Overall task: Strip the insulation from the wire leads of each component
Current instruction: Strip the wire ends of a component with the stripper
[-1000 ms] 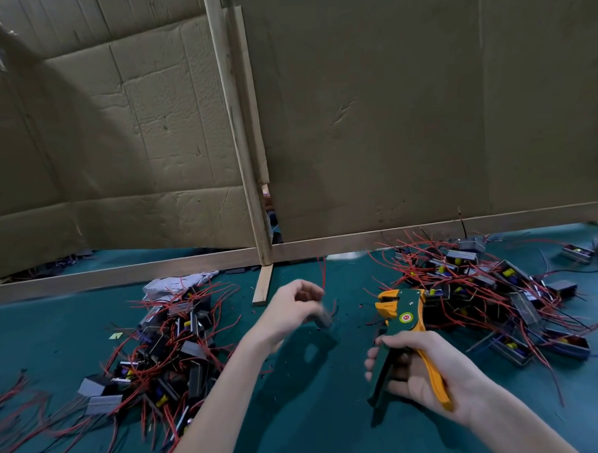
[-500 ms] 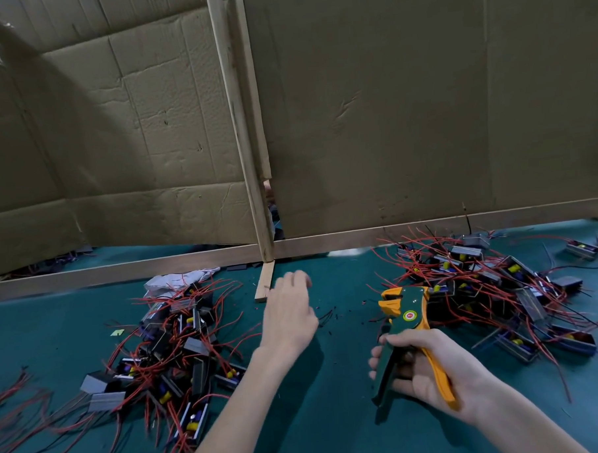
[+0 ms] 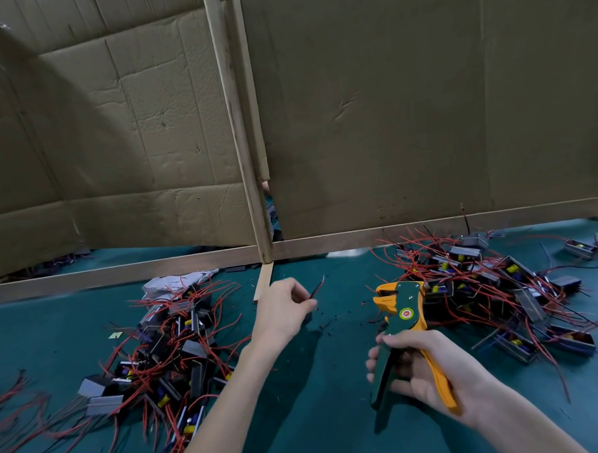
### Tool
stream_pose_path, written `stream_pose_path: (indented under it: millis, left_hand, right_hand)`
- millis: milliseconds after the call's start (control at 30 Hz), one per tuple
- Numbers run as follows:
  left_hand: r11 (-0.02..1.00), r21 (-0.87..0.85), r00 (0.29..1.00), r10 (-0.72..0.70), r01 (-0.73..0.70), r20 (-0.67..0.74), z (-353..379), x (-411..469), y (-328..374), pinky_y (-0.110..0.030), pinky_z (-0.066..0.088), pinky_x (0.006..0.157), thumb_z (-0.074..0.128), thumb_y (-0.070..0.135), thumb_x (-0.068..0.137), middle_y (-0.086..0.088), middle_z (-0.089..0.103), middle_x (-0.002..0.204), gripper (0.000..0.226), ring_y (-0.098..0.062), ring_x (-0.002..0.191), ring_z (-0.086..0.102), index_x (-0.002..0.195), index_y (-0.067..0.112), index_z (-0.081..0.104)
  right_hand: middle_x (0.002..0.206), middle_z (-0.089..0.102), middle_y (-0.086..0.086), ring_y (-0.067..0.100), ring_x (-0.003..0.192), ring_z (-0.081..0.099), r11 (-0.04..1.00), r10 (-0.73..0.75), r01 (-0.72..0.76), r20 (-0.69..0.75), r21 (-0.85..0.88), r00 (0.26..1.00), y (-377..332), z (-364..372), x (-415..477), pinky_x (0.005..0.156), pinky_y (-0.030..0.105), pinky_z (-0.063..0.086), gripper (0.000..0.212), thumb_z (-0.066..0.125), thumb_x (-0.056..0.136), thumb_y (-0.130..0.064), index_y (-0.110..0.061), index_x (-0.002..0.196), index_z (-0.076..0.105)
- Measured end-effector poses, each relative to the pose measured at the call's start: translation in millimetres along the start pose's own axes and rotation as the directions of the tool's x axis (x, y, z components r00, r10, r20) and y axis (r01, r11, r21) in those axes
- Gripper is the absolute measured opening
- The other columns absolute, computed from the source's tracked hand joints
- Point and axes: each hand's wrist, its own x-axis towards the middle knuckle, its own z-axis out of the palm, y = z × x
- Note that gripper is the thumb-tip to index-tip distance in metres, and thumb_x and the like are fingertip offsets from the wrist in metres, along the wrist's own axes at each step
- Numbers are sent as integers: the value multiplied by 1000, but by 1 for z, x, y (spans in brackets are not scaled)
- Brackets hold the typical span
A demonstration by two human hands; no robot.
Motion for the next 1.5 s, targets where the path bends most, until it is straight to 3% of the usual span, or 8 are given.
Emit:
stream_pose_path:
  millis: [167, 267, 367, 533, 767, 933, 1367, 1500]
  left_hand:
    - [974, -217, 998, -47, 56, 46, -12, 1, 12, -4, 38, 44, 79, 11, 75, 10, 63, 58, 16, 9, 46, 57, 73, 14, 63]
    - [939, -333, 994, -50, 81, 100, -14, -1, 16, -7, 43, 54, 76, 7, 78, 3, 65, 66, 16, -2, 56, 60, 75, 15, 62]
    - [856, -508, 984, 1, 90, 176, -14, -2, 19, -18, 51, 70, 59, -7, 87, -3, 67, 76, 21, -11, 68, 63, 80, 12, 63]
    - [759, -643, 977, 42, 104, 208, -17, -4, 26, -13, 49, 63, 55, -3, 92, 0, 70, 79, 19, -3, 60, 60, 89, 12, 66]
    - [754, -644, 969, 40, 132, 245, -22, -7, 36, -11, 41, 55, 69, 13, 84, 9, 60, 61, 5, -2, 55, 48, 80, 12, 72]
    - [749, -647, 955, 68, 144, 290, -25, -9, 39, -12, 39, 53, 71, 14, 82, 9, 55, 57, 4, -4, 55, 45, 79, 12, 71]
    - [674, -709, 914, 127, 206, 386, -35, -10, 40, -15, 39, 56, 73, 23, 72, 1, 51, 59, 8, -7, 57, 45, 71, 16, 71]
    - [699, -692, 889, 188, 177, 417, -35, -11, 41, -15, 39, 57, 70, 20, 78, 3, 52, 60, 12, -7, 58, 44, 66, 20, 70]
  right_hand:
    - [82, 64, 26, 36, 70, 67, 1000, -6, 6, 29, -7, 1000, 0, 3, -3, 61, 43, 59, 28, 65, 69, -3, 6, 95, 60]
    - [82, 64, 26, 35, 69, 67, 1000, -18, 18, 35, -9, 999, 0, 5, -4, 61, 43, 59, 28, 64, 69, -3, 6, 95, 60]
    - [82, 63, 25, 35, 71, 67, 999, -33, 34, 59, -7, 998, -1, 5, -6, 62, 43, 58, 26, 62, 72, -3, 6, 97, 61]
    - [83, 63, 25, 35, 71, 66, 996, -81, 86, 135, -32, 988, -3, 6, -9, 62, 42, 57, 25, 70, 67, 4, 5, 91, 65]
    - [86, 63, 24, 36, 78, 66, 980, -130, 165, 274, -110, 953, -3, 5, -11, 73, 47, 56, 32, 80, 61, -12, -3, 90, 72]
    - [85, 63, 25, 37, 76, 65, 968, -141, 203, 344, -149, 928, -3, 7, -12, 72, 45, 56, 31, 81, 60, -13, -4, 89, 72]
    - [83, 62, 26, 40, 74, 64, 966, -131, 198, 348, -165, 928, -5, 10, -17, 70, 46, 56, 34, 81, 57, -9, 0, 89, 71]
    - [82, 61, 28, 41, 72, 64, 974, -114, 172, 336, -149, 935, -6, 11, -18, 68, 49, 56, 40, 80, 54, -6, 4, 92, 68]
